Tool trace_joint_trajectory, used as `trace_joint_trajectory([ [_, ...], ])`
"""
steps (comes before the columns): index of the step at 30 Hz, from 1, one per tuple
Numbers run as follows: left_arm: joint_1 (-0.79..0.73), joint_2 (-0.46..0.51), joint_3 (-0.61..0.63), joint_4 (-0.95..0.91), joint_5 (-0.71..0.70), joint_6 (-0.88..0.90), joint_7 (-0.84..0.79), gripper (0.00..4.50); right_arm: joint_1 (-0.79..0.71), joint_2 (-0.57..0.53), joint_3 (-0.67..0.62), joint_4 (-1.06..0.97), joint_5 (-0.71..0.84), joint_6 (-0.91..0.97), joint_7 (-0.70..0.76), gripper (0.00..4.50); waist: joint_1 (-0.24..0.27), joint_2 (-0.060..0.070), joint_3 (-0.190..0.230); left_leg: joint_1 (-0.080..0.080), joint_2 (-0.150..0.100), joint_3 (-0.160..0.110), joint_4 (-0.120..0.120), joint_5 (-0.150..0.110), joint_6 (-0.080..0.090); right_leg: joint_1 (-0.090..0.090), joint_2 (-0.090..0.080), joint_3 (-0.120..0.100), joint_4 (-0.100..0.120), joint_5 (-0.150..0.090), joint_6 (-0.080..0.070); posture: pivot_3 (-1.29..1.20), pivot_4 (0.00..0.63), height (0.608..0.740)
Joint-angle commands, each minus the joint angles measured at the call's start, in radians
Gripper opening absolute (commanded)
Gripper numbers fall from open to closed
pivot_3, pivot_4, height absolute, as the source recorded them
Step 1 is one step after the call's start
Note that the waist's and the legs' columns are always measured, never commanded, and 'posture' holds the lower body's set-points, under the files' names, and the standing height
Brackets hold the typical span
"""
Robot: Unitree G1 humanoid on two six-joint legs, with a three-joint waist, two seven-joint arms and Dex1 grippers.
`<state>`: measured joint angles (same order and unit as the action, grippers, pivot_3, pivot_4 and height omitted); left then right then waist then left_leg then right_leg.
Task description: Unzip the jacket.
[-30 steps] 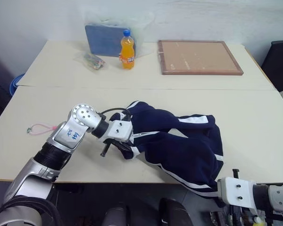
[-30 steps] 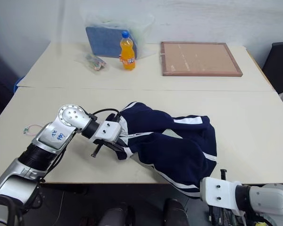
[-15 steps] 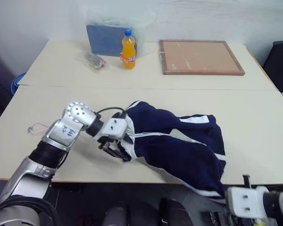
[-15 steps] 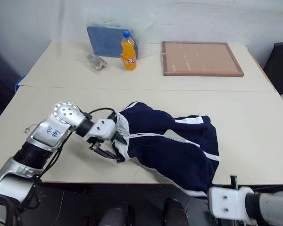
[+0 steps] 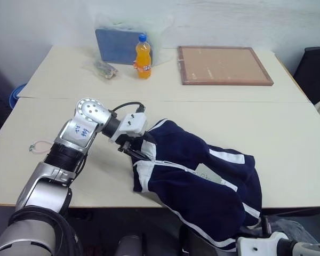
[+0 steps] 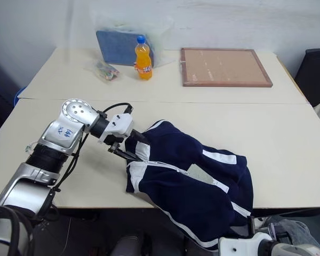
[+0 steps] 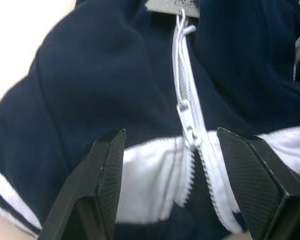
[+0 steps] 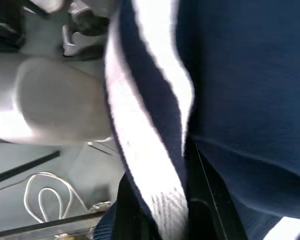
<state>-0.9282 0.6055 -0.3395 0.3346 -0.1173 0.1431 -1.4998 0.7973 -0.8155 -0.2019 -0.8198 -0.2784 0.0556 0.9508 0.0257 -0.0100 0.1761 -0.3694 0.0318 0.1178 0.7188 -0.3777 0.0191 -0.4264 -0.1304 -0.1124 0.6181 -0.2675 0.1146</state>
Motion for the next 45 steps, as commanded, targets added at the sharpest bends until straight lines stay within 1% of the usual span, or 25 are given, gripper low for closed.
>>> trace_joint_trajectory([
  [1,-0.034,-0.019,0.004,0.03,0.013,-0.024,0.002,3.07,0.005,0.0,-0.041,-0.033,0.075,0.003,0.029,0.0,0.0,0.0,0.0,0.0,0.0,0.0,0.0,0.0,0.0,0.0,0.0,0.0,0.0,0.0,0.0,0.0,0.15,0.74],
  [2,-0.043,-0.03,0.004,0.049,0.02,-0.032,0.01,3.14,-0.001,-0.001,-0.068,-0.041,0.12,0.033,0.049,0.28,0.0,0.0,0.0,0.0,0.0,0.0,0.0,0.0,0.0,0.0,0.0,0.0,0.0,0.0,0.0,0.0,0.15,0.74],
  [4,-0.058,-0.045,0.008,0.079,0.03,-0.047,0.021,3.17,-0.01,-0.01,-0.151,-0.081,0.266,0.117,0.118,0.82,0.002,0.0,0.0,0.0,0.0,0.0,0.001,0.0,0.0,0.0,0.0,0.0,0.0,0.0,0.0,0.0,0.15,0.74],
  [6,-0.076,-0.054,0.017,0.105,0.034,-0.052,0.024,3.17,-0.113,-0.022,-0.257,-0.1,0.423,0.207,0.138,1.47,0.001,-0.001,0.001,0.0,-0.001,-0.001,0.001,0.0,0.0,0.001,-0.001,0.0,0.0,0.0,0.0,0.0,0.15,0.74],
  [8,-0.097,-0.058,0.023,0.136,0.036,-0.06,0.021,3.17,-0.285,-0.074,-0.372,-0.067,0.631,0.362,0.141,2.13,-0.005,-0.002,0.001,0.0,0.0,-0.001,0.002,0.0,0.0,0.001,-0.001,0.0,0.001,0.0,0.0,0.0,0.15,0.74],
  [9,-0.112,-0.062,0.027,0.161,0.039,-0.063,0.024,3.17,-0.382,-0.125,-0.417,-0.023,0.725,0.437,0.153,2.46,-0.008,-0.002,0.001,0.001,0.0,-0.003,0.002,0.0,0.001,0.001,-0.001,0.001,0.001,0.0,0.0,0.0,0.15,0.74],
  [11,-0.139,-0.072,0.032,0.208,0.046,-0.074,0.031,3.17,-0.541,-0.221,-0.461,0.075,0.846,0.541,0.18,3.13,-0.004,-0.001,0.001,0.002,-0.001,-0.007,0.002,-0.001,0.001,0.0,-0.001,0.003,0.002,0.001,0.001,0.0,0.15,0.74],
  [12,-0.158,-0.08,0.033,0.242,0.053,-0.078,0.038,3.17,-0.625,-0.277,-0.457,0.149,0.892,0.582,0.2,3.51,-0.002,-0.001,0.001,0.001,0.0,-0.008,0.002,-0.001,0.001,0.0,-0.001,0.002,0.002,0.0,0.0,0.0,0.15,0.74],
  [13,-0.173,-0.087,0.035,0.269,0.058,-0.086,0.042,3.17,-0.695,-0.321,-0.439,0.206,0.923,0.609,0.213,3.51,-0.001,-0.001,0.001,0.001,0.0,-0.009,0.001,-0.001,0.001,0.0,-0.001,0.001,0.002,0.0,0.0,0.0,0.15,0.74],
  [15,-0.207,-0.105,0.033,0.34,0.078,-0.114,0.066,3.17,-0.831,-0.388,-0.353,0.34,0.925,0.619,0.219,3.51,0.003,-0.001,0.002,-0.001,-0.001,-0.008,0.0,-0.001,0.001,-0.001,-0.001,-0.001,0.001,0.0,0.0,0.0,0.15,0.74],
  [17,-0.231,-0.122,0.03,0.397,0.101,-0.148,0.093,3.17,-0.92,-0.417,-0.287,0.434,0.919,0.617,0.23,3.51,0.005,-0.001,0.002,-0.003,-0.001,-0.002,0.0,-0.001,0.002,-0.001,-0.002,-0.002,-0.001,0.0,0.0,0.0,0.15,0.74],
  [19,-0.247,-0.133,0.032,0.442,0.117,-0.179,0.111,3.17,-0.972,-0.435,-0.264,0.474,0.959,0.651,0.263,3.51,0.007,-0.001,0.002,-0.004,-0.002,-0.002,0.0,-0.001,0.003,-0.001,-0.002,-0.003,-0.003,0.001,0.001,0.0,0.15,0.74],
  [21,-0.252,-0.137,0.036,0.461,0.122,-0.194,0.115,3.17,-0.978,-0.455,-0.26,0.47,0.969,0.667,0.298,3.88,0.004,-0.001,0.002,-0.006,-0.002,-0.002,0.0,-0.002,0.004,-0.001,-0.002,-0.003,-0.005,0.001,0.002,0.0,0.15,0.74],
  [22,-0.254,-0.139,0.038,0.467,0.123,-0.197,0.114,3.17,-0.973,-0.459,-0.244,0.47,0.939,0.644,0.299,4.1,0.002,-0.001,0.002,-0.006,-0.002,-0.001,0.0,-0.002,0.004,-0.002,-0.003,-0.003,-0.005,0.001,0.002,0.0,0.15,0.74],
  [23,-0.255,-0.141,0.039,0.474,0.125,-0.192,0.115,3.17,-0.975,-0.461,-0.217,0.479,0.903,0.621,0.287,4.44,0.001,-0.001,0.002,-0.006,-0.002,-0.001,0.0,-0.002,0.004,-0.002,-0.002,-0.003,-0.005,0.001,0.002,0.0,0.15,0.74],
  [27,-0.277,-0.153,0.025,0.552,0.161,-0.207,0.125,3.17,-1.029,-0.455,-0.052,0.574,0.783,0.574,0.246,4.47,-0.003,-0.001,0.002,-0.006,-0.002,0.0,0.002,-0.002,0.004,-0.001,-0.002,-0.003,-0.005,0.003,0.004,0.0,0.15,0.74],
  [31,-0.3,-0.176,0.018,0.619,0.194,-0.215,0.129,3.17,-1.093,-0.444,0.077,0.654,0.722,0.538,0.281,4.47,-0.003,-0.001,0.002,-0.006,-0.002,0.0,0.003,-0.002,0.004,-0.002,-0.003,-0.002,-0.004,0.003,0.005,0.0,0.15,0.74],
  [34,-0.317,-0.211,-0.014,0.71,0.26,-0.22,0.19,3.17,-1.242,-0.352,0.274,0.793,0.575,0.505,0.256,4.47,-0.007,-0.002,0.002,-0.006,-0.002,0.001,0.003,-0.002,0.004,-0.002,-0.002,-0.002,-0.004,0.003,0.005,0.0,0.15,0.74],
  [37,-0.327,-0.235,-0.015,0.755,0.282,-0.209,0.199,3.17,-1.299,-0.31,0.345,0.863,0.525,0.492,0.288,4.47,-0.004,-0.001,0.002,-0.006,-0.002,0.001,0.003,-0.002,0.004,-0.002,-0.002,-0.002,-0.005,0.003,0.005,0.0,0.15,0.74],
  [38,-0.326,-0.242,-0.02,0.762,0.289,-0.206,0.192,3.17,-1.314,-0.293,0.359,0.888,0.515,0.485,0.292,4.11,-0.005,-0.001,0.002,-0.007,-0.002,0.001,0.002,-0.001,0.004,-0.003,-0.002,-0.002,-0.005,0.003,0.005,0.0,0.15,0.74],
  [39,-0.322,-0.247,-0.025,0.767,0.297,-0.211,0.19,3.17,-1.324,-0.285,0.371,0.908,0.508,0.483,0.303,3.94,-0.006,-0.001,0.002,-0.007,-0.002,0.001,0.001,-0.001,0.004,-0.003,-0.002,-0.002,-0.005,0.003,0.005,0.0,0.15,0.74],
  [40,-0.32,-0.251,-0.029,0.769,0.304,-0.215,0.192,3.0,-1.328,-0.283,0.379,0.918,0.503,0.475,0.319,3.65,-0.005,-0.001,0.002,-0.007,-0.002,0.001,0.001,-0.001,0.004,-0.003,-0.002,-0.002,-0.006,0.003,0.005,0.0,0.15,0.74],
  [42,-0.316,-0.255,-0.029,0.772,0.31,-0.218,0.188,2.56,-1.337,-0.281,0.383,0.931,0.499,0.469,0.342,2.92,-0.004,-0.001,0.002,-0.007,-0.002,0.001,0.001,-0.001,0.004,-0.003,-0.002,-0.003,-0.006,0.003,0.005,0.0,0.15,0.74],
  [45,-0.312,-0.256,-0.025,0.772,0.31,-0.214,0.175,1.72,-1.353,-0.272,0.38,0.95,0.493,0.465,0.356,1.96,-0.005,-0.001,0.002,-0.007,-0.002,0.001,0.002,-0.001,0.004,-0.002,-0.003,-0.003,-0.005,0.003,0.005,0.0,0.15,0.74],
])
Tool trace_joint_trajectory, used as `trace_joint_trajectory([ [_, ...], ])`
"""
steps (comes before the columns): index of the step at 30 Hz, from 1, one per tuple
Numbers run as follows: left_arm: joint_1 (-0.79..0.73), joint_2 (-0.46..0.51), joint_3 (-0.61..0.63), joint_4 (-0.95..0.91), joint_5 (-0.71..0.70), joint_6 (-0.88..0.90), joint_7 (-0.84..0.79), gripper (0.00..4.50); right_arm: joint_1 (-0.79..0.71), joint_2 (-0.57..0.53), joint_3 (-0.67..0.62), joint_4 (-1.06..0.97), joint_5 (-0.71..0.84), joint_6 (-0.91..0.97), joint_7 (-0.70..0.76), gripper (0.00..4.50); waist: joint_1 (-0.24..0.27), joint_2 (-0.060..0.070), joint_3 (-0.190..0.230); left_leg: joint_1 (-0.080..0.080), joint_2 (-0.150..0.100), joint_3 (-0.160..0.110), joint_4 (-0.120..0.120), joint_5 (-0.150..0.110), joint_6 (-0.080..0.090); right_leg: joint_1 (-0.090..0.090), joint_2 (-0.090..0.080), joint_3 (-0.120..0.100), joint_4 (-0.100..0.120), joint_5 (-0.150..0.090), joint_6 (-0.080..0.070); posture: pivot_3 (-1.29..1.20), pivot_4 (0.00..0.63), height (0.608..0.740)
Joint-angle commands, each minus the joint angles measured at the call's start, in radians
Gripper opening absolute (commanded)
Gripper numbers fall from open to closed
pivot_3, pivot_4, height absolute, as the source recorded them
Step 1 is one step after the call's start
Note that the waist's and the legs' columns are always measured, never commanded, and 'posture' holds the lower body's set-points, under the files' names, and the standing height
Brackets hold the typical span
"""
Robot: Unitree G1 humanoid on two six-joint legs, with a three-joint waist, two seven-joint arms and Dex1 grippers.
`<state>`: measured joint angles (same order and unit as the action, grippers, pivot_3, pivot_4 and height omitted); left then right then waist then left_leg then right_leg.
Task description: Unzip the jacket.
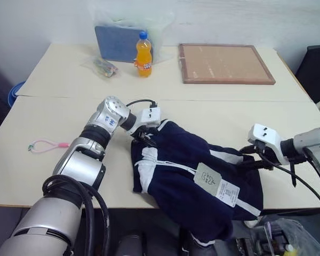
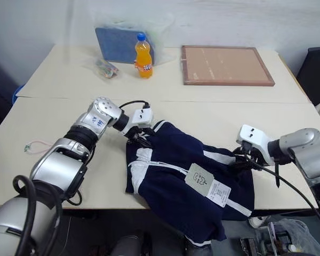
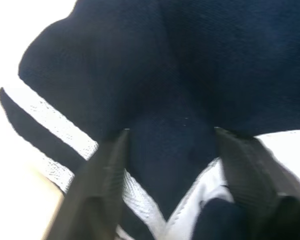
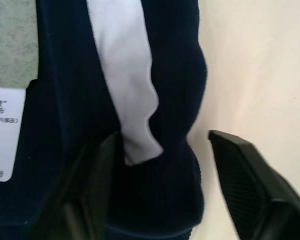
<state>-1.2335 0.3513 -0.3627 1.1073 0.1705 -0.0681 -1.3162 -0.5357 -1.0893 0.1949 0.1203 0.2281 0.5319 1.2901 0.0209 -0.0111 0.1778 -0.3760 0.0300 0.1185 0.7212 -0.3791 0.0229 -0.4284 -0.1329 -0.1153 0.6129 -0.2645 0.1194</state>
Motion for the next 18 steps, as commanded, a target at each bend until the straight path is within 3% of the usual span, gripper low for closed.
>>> trace_joint_trajectory([
  [1,-0.006,-0.001,0.0,-0.003,0.021,-0.002,-0.012,1.41,-0.025,0.004,-0.016,0.018,-0.018,-0.016,0.02,1.61,0.0,0.0,0.0,0.0,0.0,0.0,0.001,0.0,0.0,0.0,0.0,0.0,0.001,0.0,0.0,0.0,0.15,0.74],
  [6,0.003,0.006,0.016,-0.028,0.003,0.019,-0.047,0.0,-0.085,0.045,0.01,0.088,-0.077,-0.064,0.007,0.02,-0.004,0.0,0.0,0.0,0.0,0.0,0.002,0.0,0.0,0.0,0.0,0.0,0.002,0.0,0.0,0.0,0.15,0.74],
  [11,0.033,0.029,0.051,-0.11,-0.03,0.104,-0.064,0.0,-0.242,0.147,0.064,0.224,-0.189,-0.147,-0.059,0.02,-0.023,0.0,0.0,0.0,0.0,0.0,0.001,0.0,0.0,0.0,0.0,0.0,0.003,0.0,0.0,0.0,0.15,0.74],
  [18,0.138,0.101,0.093,-0.32,-0.059,0.242,-0.061,0.0,-0.523,0.302,0.181,0.677,-0.451,-0.475,-0.302,0.02,-0.049,0.002,0.001,0.0,0.0,0.0,-0.001,0.001,-0.001,-0.002,0.0,0.001,0.003,0.0,-0.001,0.0,0.15,0.74],
])
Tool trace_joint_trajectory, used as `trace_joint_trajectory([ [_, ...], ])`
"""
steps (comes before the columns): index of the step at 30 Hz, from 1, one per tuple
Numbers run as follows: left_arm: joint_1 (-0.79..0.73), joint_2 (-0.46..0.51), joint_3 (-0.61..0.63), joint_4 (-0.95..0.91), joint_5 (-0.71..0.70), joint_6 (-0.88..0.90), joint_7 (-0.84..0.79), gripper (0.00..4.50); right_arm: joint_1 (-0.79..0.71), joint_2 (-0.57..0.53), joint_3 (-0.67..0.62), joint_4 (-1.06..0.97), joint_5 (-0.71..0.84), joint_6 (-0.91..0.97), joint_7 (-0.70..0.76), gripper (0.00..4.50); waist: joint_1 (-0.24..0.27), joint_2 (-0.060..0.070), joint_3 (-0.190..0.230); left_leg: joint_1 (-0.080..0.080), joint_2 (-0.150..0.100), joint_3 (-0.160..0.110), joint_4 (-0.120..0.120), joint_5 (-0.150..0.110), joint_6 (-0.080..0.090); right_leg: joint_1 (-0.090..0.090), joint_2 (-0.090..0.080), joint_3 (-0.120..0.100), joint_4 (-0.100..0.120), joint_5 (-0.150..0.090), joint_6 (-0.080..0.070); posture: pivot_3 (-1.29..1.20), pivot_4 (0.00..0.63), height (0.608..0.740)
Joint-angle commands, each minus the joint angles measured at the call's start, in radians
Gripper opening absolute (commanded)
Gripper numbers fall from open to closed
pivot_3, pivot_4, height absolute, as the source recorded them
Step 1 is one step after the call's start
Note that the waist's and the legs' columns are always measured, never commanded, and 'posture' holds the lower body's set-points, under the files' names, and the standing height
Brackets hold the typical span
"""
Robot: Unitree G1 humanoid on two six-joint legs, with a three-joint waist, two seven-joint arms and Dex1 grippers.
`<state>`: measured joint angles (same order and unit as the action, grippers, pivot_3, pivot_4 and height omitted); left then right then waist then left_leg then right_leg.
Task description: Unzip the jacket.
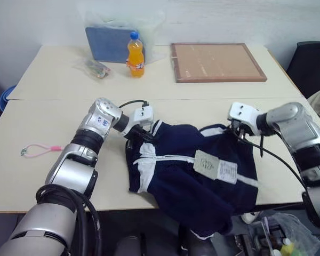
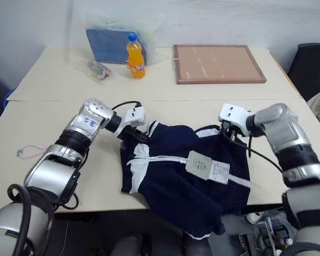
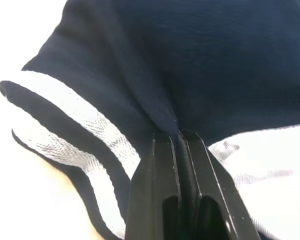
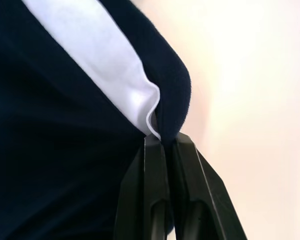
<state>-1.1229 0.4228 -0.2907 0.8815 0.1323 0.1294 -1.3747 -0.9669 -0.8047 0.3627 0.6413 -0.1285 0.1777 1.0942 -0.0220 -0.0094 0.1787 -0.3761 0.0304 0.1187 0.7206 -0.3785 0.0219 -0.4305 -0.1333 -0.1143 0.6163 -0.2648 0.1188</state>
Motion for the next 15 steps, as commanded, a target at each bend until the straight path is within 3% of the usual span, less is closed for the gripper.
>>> trace_joint_trajectory([
  [1,0.041,0.04,0.022,-0.115,-0.02,0.054,0.007,0.0,-0.124,0.035,0.023,0.216,-0.115,-0.148,-0.126,0.02,-0.009,0.0,0.0,0.0,0.0,0.0,0.0,0.0,0.0,0.0,0.0,0.0,0.0,0.0,0.0,0.0,0.15,0.74],
  [6,0.052,0.066,0.056,-0.106,-0.003,0.069,0.151,0.0,-0.223,0.076,0.064,0.415,-0.194,-0.29,-0.157,0.02,-0.01,0.001,0.001,0.0,0.0,0.0,0.0,0.0,0.0,0.0,0.0,0.0,0.0,0.0,0.0,0.0,0.15,0.74],
  [11,0.008,0.055,0.085,-0.01,0.004,0.001,0.31,0.0,-0.259,0.1,0.045,0.492,-0.196,-0.357,-0.112,0.02,-0.012,0.001,0.001,0.0,0.0,0.0,0.0,0.0,0.0,0.0,-0.001,0.0,0.001,0.0,0.0,0.0,0.15,0.74],
  [15,-0.014,0.052,0.066,0.035,0.003,-0.025,0.298,0.0,-0.269,0.106,0.036,0.516,-0.199,-0.385,-0.11,0.02,-0.014,0.001,0.001,0.0,0.0,0.0,0.0,0.0,0.0,0.0,0.0,0.0,0.001,0.0,0.0,0.0,0.15,0.74],
])
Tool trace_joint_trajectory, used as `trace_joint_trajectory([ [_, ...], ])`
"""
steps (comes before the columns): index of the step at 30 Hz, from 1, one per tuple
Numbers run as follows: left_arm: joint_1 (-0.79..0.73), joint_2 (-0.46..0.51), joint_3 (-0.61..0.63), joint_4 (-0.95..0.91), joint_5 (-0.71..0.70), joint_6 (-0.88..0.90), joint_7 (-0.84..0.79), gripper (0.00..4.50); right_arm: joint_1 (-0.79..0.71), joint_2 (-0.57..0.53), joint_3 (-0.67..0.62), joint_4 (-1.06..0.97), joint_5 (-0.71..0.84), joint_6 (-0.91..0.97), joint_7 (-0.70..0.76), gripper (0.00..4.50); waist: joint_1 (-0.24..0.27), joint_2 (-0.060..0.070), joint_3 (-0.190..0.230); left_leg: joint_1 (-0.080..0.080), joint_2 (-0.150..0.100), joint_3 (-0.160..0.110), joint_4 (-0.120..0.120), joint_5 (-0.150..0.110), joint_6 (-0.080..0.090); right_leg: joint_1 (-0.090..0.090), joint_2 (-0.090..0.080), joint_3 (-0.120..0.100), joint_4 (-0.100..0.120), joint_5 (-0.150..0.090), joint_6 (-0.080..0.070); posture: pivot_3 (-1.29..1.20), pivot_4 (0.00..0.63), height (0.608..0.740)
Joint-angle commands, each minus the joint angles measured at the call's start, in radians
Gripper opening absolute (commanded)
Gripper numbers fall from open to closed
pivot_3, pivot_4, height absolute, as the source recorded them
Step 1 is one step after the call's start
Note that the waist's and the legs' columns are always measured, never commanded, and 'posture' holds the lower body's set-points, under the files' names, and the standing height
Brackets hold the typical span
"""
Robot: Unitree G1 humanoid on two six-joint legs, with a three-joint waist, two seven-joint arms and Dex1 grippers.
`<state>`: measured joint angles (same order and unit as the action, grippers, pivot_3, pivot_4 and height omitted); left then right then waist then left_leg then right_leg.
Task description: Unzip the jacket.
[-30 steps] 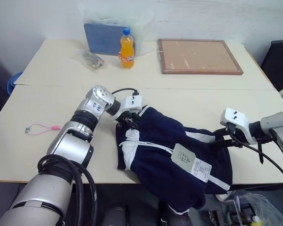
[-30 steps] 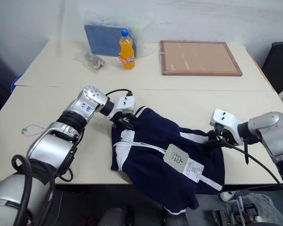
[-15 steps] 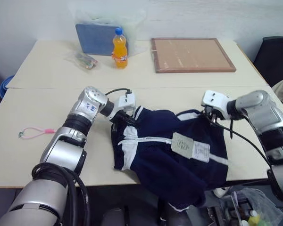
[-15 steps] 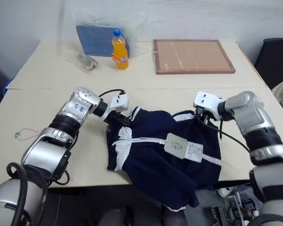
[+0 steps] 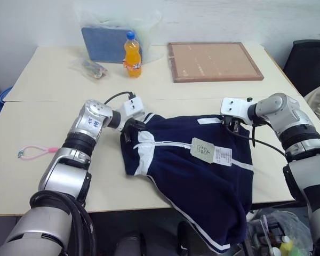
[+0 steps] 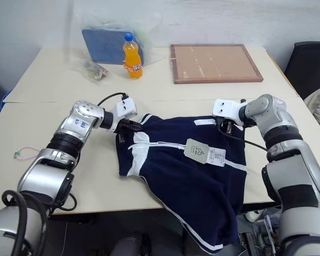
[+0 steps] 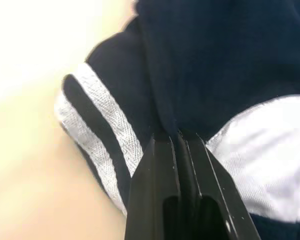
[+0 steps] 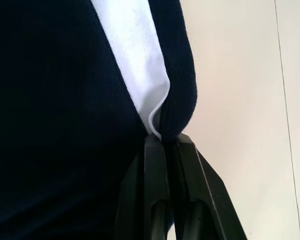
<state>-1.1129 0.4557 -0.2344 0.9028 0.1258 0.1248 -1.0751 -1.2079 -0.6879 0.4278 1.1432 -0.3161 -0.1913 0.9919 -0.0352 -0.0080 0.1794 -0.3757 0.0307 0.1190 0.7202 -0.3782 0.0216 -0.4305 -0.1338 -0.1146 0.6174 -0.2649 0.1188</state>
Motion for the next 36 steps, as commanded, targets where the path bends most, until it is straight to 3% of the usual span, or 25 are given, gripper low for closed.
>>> trace_joint_trajectory([
  [1,-0.021,0.021,0.004,0.011,0.008,-0.023,-0.021,0.0,-0.028,-0.01,-0.03,0.017,-0.012,-0.02,-0.01,0.02,-0.002,0.0,0.0,0.0,0.0,0.0,0.0,0.0,0.0,0.0,0.0,0.0,0.0,0.0,0.0,0.0,0.15,0.74],
  [7,0.029,0.038,-0.017,-0.053,-0.008,-0.016,-0.134,0.0,-0.012,-0.003,-0.061,0.009,0.008,-0.038,-0.039,0.02,-0.01,0.001,0.001,0.0,0.0,0.001,-0.001,0.0,0.0,0.0,0.0,0.0,0.0,0.0,0.0,0.0,0.15,0.74],
  [8,0.033,0.041,-0.013,-0.063,-0.012,-0.005,-0.14,0.0,-0.008,-0.006,-0.07,0.0,0.012,-0.04,-0.046,0.26,-0.01,0.002,0.001,0.0,0.0,0.001,-0.001,0.0,0.0,0.0,0.0,0.0,0.0,0.0,0.0,0.0,0.15,0.74],
  [10,0.039,0.047,-0.004,-0.082,-0.021,0.015,-0.157,0.52,-0.001,-0.012,-0.085,-0.021,0.015,-0.039,-0.049,0.75,-0.011,0.002,0.001,0.0,0.0,0.001,-0.001,0.0,0.0,0.0,0.0,0.0,0.0,0.0,0.0,0.0,0.15,0.74],
  [14,0.058,0.083,0.017,-0.159,-0.047,0.047,-0.202,1.73,0.048,-0.051,-0.139,-0.174,0.039,-0.032,-0.052,2.16,-0.017,0.002,0.001,0.0,0.0,0.0,-0.002,0.0,-0.001,-0.001,0.0,-0.001,0.0,0.0,-0.001,0.0,0.15,0.74],
  [20,0.077,0.147,0.04,-0.262,-0.073,0.034,-0.224,3.58,0.315,-0.174,-0.274,-0.726,0.083,0.132,-0.046,4.19,-0.009,0.002,0.001,0.0,0.0,-0.001,-0.002,0.0,-0.001,-0.001,0.0,-0.001,0.0,0.0,-0.001,0.0,0.15,0.74],
  [22,0.057,0.155,0.067,-0.279,-0.098,0.045,-0.22,4.19,0.444,-0.216,-0.336,-0.961,0.111,0.226,-0.029,4.23,0.004,0.002,0.001,-0.001,0.0,-0.001,-0.002,0.0,-0.001,-0.002,0.0,-0.001,-0.001,-0.001,-0.001,0.0,0.15,0.74],
  [25,0.071,0.176,0.105,-0.443,-0.228,0.125,-0.358,4.19,0.675,-0.238,-0.458,-1.359,0.183,0.445,-0.003,4.23,0.014,0.002,0.001,-0.001,0.001,-0.001,-0.001,0.0,-0.001,-0.001,0.0,-0.002,0.0,-0.001,-0.001,0.0,0.15,0.74],
  [28,0.122,0.188,0.084,-0.621,-0.316,0.224,-0.448,4.19,0.85,-0.239,-0.507,-1.611,0.197,0.573,0.0,4.23,0.03,0.002,0.001,-0.001,0.0,-0.001,0.0,0.0,-0.001,-0.001,0.0,-0.001,0.0,-0.001,-0.001,0.0,0.15,0.74],
  [31,0.165,0.181,0.016,-0.666,-0.281,0.176,-0.452,4.19,0.985,-0.205,-0.505,-1.781,0.21,0.689,-0.027,4.23,0.04,0.002,0.001,0.003,0.0,-0.001,0.001,0.0,-0.001,0.003,0.0,0.0,0.0,0.0,-0.001,0.0,0.15,0.74],
  [36,0.159,0.117,-0.084,-0.507,-0.147,-0.022,-0.351,4.19,1.102,-0.149,-0.41,-1.887,0.159,0.749,-0.119,4.23,0.045,0.002,0.001,0.005,0.0,0.0,0.002,0.0,-0.001,0.004,0.0,0.0,0.002,-0.001,-0.001,0.0,0.15,0.74],
])
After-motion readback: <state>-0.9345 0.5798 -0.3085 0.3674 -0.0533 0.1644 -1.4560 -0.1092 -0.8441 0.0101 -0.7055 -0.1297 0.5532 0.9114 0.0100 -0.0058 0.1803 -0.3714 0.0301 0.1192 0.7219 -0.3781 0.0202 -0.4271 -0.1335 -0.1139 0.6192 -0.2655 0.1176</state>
